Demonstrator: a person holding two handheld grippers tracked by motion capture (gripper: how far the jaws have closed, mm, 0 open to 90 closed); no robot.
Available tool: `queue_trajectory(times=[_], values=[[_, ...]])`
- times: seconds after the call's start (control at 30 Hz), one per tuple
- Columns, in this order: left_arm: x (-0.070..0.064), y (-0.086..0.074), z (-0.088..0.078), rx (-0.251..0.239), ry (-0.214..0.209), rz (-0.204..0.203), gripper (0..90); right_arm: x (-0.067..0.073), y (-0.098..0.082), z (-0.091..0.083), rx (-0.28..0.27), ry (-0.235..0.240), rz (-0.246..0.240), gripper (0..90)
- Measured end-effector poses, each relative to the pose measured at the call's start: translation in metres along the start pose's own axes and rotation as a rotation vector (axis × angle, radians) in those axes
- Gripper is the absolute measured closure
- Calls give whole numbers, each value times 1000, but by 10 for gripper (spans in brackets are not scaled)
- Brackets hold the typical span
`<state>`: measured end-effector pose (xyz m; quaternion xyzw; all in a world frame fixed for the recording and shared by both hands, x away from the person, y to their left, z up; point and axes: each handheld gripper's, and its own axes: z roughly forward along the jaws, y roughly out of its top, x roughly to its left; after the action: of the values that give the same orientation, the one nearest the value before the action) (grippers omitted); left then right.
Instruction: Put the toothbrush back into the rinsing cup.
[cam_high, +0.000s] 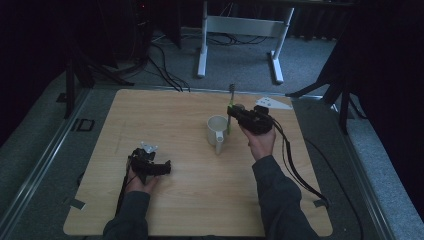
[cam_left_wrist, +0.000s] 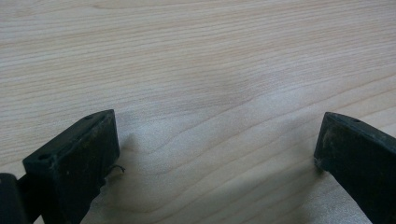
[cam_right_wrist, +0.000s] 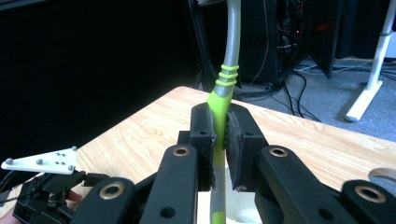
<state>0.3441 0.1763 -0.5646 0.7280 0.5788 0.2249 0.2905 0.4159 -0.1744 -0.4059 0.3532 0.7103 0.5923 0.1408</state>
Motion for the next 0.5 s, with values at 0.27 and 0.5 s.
queue_trajectory(times=[0.27, 0.5], values=[[0, 0, 0, 0, 0, 0, 1, 4, -3, 3, -8, 9, -6, 817], [0, 0, 0, 0, 0, 1, 1, 6, -5, 6, -11, 18, -11, 817]])
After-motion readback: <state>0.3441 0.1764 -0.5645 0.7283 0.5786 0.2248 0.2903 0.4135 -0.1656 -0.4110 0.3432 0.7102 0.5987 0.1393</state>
